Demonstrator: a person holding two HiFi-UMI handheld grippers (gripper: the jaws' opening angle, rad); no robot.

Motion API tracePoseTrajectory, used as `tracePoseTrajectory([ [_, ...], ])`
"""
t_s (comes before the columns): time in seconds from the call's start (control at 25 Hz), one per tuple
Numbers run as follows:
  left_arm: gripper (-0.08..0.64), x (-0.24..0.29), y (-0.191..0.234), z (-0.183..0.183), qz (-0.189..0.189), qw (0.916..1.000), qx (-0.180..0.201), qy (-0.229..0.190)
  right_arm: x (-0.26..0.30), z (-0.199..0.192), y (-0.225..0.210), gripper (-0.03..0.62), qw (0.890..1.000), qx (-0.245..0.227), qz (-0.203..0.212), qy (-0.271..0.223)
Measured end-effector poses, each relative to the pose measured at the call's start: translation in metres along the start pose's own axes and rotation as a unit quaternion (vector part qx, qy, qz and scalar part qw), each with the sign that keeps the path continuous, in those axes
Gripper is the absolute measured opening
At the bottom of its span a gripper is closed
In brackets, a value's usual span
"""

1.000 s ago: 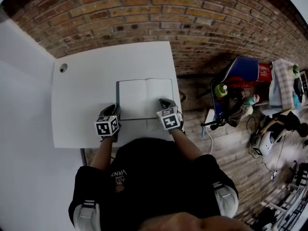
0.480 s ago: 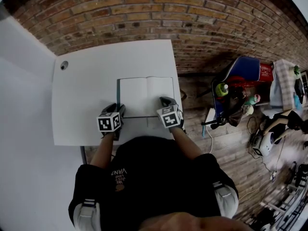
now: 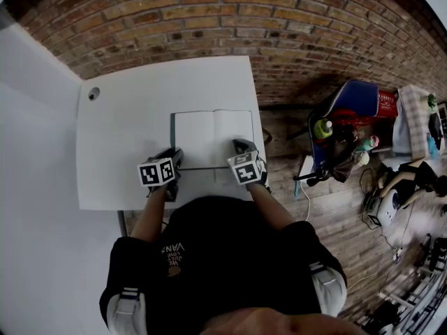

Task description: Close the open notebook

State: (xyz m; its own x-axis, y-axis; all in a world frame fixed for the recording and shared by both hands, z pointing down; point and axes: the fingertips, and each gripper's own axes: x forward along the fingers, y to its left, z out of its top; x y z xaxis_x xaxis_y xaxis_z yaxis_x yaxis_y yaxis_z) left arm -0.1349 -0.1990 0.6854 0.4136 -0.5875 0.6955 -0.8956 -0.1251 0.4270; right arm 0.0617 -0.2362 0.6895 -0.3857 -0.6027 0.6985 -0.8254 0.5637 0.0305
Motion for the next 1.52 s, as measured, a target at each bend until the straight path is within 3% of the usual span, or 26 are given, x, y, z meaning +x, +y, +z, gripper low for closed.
tracePoseTrajectory([
  [0.12,0.073,-0.003,0.004,0.002,-0.004,0.9996,-0.028,-0.007,-0.001,0.0,0.001,-0.002,1.0,-0.003,-0.001,0.001],
  [0.2,0.04,-0.004,0.007,0.003,-0.01,0.9989,-0.046,-0.007,-0.001,0.0,0.001,-0.002,1.0,-0.007,-0.002,0.002],
  [0.88,0.028,-0.017,-0.003,0.015,-0.044,0.9967,-0.062,-0.028,0.0,-0.001,-0.001,-0.002,1.0,-0.006,0.002,0.0],
  [1.52,0.029,-0.038,-0.058,0.042,-0.13,0.9881,-0.041,-0.071,-0.005,-0.007,-0.016,-0.002,0.999,0.034,0.002,0.002],
])
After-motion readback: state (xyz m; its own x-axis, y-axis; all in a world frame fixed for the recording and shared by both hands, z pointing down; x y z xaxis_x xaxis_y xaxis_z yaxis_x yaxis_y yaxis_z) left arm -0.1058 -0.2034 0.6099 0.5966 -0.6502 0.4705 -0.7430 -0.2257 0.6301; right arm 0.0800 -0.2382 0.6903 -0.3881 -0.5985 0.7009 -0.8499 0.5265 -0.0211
